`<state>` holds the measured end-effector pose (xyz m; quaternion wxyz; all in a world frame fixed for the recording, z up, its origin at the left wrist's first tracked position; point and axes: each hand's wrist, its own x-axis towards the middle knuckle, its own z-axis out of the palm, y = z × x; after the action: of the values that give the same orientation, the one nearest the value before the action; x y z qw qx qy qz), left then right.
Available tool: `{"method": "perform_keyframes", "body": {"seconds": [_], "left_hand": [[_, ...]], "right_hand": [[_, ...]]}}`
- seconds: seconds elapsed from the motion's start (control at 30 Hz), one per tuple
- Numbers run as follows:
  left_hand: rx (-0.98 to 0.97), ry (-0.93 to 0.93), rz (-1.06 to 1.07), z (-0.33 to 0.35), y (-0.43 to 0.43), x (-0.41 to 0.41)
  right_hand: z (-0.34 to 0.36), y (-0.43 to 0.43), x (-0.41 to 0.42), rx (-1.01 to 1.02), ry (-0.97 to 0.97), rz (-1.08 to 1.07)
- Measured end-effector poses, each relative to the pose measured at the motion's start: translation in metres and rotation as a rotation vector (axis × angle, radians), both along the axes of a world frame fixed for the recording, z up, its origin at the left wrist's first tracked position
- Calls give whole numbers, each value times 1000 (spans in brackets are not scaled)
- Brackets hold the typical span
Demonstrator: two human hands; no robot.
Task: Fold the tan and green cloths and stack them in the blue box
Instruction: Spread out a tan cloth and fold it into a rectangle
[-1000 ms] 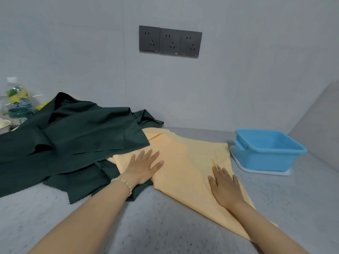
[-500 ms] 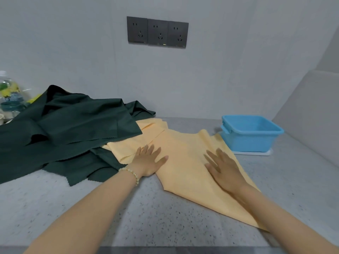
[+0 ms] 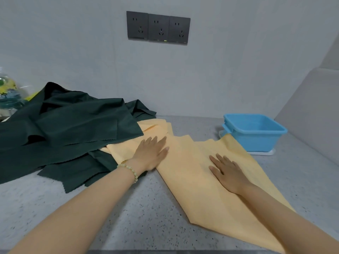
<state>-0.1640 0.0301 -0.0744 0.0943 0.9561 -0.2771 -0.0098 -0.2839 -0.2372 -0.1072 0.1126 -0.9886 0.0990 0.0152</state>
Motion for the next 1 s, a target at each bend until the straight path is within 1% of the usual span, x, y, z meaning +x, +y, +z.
{"method": "perform_keyframes", "body": {"seconds": [0.17, 0.23, 0.3, 0.37, 0.5, 0.6, 0.7, 0.77, 0.87, 0.93, 1.0], "left_hand": [[86, 95, 41, -19, -19, 2], [108, 123, 48, -24, -27, 0], [113, 121, 44, -28, -33, -1], [117, 94, 31, -31, -36, -2], [83, 62, -4, -31, -38, -6], [27, 39, -9, -32, -35, -14], [-154, -80, 37, -22, -26, -23], [-325, -229, 87, -3, -16, -28], [-547, -449, 119, 40, 4, -29], [-650, -568, 131, 69, 16, -23], [-692, -653, 169, 96, 26, -8]], "right_hand": [[-1, -7, -27, 11, -123, -8], [0, -10, -29, -10, -150, -50], [1, -12, -26, 17, -93, -149], [0, -12, -23, 10, -17, -204], [-1, -6, -20, -9, -23, -170], [-1, 0, -24, 31, -127, -125], [3, 15, -27, -6, -302, -47], [10, 32, -26, -63, -442, -20], [36, 63, -16, -143, -710, -25], [60, 80, -1, -154, -857, -20], [85, 92, 25, -173, -924, -19]]}}
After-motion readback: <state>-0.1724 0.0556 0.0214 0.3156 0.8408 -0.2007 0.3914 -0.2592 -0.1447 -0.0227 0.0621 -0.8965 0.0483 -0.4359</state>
